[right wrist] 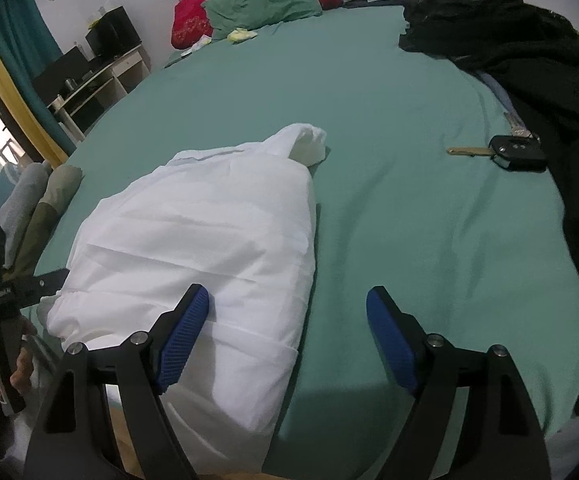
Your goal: Fold large clothes
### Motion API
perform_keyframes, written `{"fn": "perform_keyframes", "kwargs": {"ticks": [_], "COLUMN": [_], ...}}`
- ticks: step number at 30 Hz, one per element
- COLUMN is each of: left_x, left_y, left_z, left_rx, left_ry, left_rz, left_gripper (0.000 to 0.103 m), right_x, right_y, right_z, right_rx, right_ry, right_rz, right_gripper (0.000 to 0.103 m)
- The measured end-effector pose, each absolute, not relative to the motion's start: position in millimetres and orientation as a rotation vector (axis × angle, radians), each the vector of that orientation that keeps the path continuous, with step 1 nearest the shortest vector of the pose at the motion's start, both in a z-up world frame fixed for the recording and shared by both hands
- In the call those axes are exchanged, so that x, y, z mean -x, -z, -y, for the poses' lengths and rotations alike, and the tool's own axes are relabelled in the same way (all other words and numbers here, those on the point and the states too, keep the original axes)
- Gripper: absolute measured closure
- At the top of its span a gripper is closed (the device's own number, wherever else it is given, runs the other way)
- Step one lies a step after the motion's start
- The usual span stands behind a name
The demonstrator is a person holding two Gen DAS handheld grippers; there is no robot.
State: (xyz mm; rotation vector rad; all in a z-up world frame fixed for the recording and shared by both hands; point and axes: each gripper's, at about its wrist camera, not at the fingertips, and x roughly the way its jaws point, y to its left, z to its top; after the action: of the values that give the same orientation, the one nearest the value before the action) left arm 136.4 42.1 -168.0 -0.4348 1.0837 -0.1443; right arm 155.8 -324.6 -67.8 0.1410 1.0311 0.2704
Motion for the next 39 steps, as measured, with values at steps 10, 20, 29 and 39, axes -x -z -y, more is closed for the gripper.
{"fn": "perform_keyframes", "kwargs": {"ticks": [10, 20, 29, 39], "left_x": [-166.3, -186.6, -185.1, -164.0], "left_y": [173.0, 178.8, 178.7, 157.5], "left_z": [18.5, 45.3, 70.2, 108.5], "left_rx": [0.486, 0.397, 0.210, 0.026], "left_ry": [0.433, 0.426, 0.394, 0.466], "left_rz": [-1.109, -1.105, -1.086, -1.011], "left_gripper": [0.005, 0.004, 0.010, 0.072], "right_x": [-163.0, -180.2, -181.4, -174.7], "right_y": [73.6, 79.6, 94.5, 83.4], "right_z": [318.4, 313.1, 301.0, 297.7], "right_rx": [-0.161, -0.279, -0.353, -0.414], "right_ry": [-0.286, -0.413, -0.460, -0.492], "right_rz": [-1.046, -1.073, -1.074, -1.033], "right_gripper": [0.022, 0.022, 0.042, 0.078]}}
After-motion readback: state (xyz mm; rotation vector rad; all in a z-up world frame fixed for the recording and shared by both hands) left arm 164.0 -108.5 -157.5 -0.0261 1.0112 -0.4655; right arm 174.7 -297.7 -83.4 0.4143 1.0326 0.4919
